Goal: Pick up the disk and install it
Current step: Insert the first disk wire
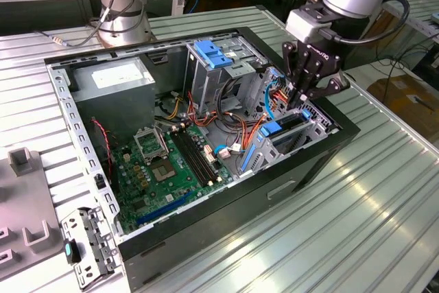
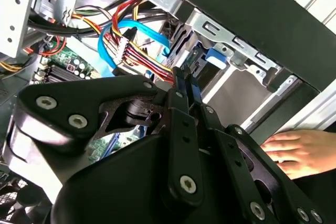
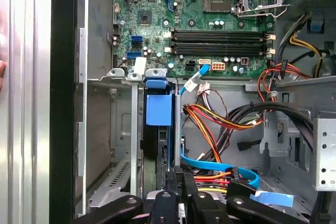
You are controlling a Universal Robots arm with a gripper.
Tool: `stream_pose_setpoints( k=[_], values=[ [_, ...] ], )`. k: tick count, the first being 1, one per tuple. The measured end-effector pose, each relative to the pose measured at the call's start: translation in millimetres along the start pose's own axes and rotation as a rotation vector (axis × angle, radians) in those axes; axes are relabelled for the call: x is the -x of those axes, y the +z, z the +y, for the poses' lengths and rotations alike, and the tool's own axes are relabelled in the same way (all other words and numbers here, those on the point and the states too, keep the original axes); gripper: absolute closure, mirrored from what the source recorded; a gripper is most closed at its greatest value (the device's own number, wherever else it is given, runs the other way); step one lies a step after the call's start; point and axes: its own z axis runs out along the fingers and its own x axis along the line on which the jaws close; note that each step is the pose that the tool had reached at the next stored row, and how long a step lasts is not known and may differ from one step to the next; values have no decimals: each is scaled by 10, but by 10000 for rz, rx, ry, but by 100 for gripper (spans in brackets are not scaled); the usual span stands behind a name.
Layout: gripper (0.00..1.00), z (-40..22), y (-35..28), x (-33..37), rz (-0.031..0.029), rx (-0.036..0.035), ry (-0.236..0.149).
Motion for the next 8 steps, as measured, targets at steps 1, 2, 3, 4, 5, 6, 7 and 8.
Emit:
stream_pose_setpoints(
  k=[1,2,3,4,5,6,7,8],
  values=[
    [84,0,4,-10,-1,1,27],
    [84,0,7,-19,0,2,53],
    [84,0,10,-29,1,3,78],
    [84,-3,17,-37,-1,3,82],
    [84,-4,21,-38,-1,3,84],
    [84,-6,23,-39,0,3,84],
    [84,-7,25,-41,0,3,84],
    [84,-7,27,-47,0,3,84]
  ],
)
